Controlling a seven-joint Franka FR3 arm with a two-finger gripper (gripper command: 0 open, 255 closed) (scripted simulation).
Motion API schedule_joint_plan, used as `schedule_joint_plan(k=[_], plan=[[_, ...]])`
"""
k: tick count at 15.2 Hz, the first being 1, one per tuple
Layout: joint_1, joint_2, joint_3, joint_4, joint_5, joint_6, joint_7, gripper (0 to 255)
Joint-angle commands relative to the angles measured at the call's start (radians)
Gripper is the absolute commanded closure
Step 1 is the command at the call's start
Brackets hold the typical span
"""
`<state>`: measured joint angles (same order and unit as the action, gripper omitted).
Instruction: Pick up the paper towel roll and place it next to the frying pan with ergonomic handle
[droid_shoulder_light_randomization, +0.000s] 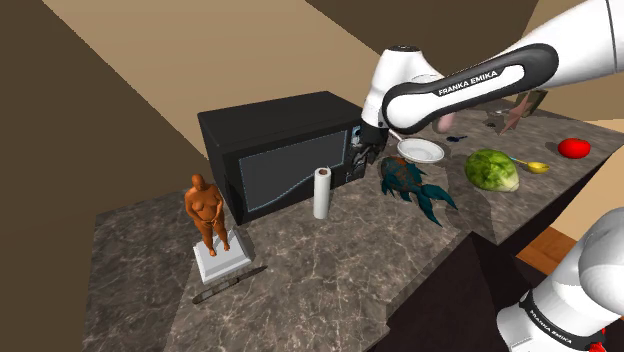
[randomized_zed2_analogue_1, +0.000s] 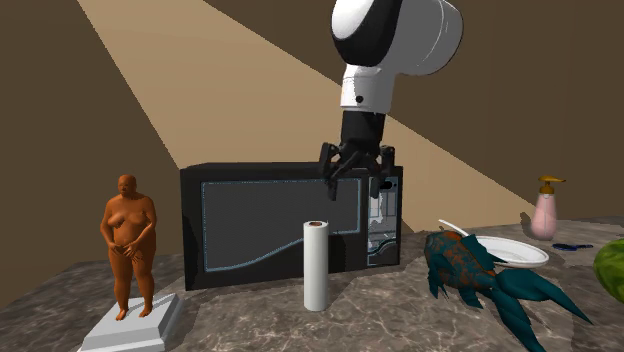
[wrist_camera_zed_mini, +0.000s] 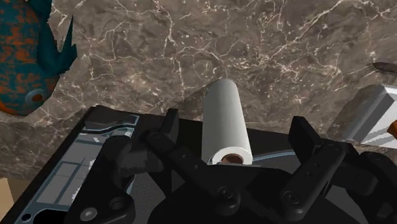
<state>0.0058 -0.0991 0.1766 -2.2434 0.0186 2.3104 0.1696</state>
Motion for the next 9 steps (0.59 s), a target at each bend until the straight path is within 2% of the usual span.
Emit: schedule_joint_plan(k=[1, 9], plan=[[-0.002, 0.079, 0.007, 0.054, -0.031, 0.031, 0.036, 0], [0.034, 0.393, -0.004, 0.315, -0.170, 0.098, 0.184, 0]])
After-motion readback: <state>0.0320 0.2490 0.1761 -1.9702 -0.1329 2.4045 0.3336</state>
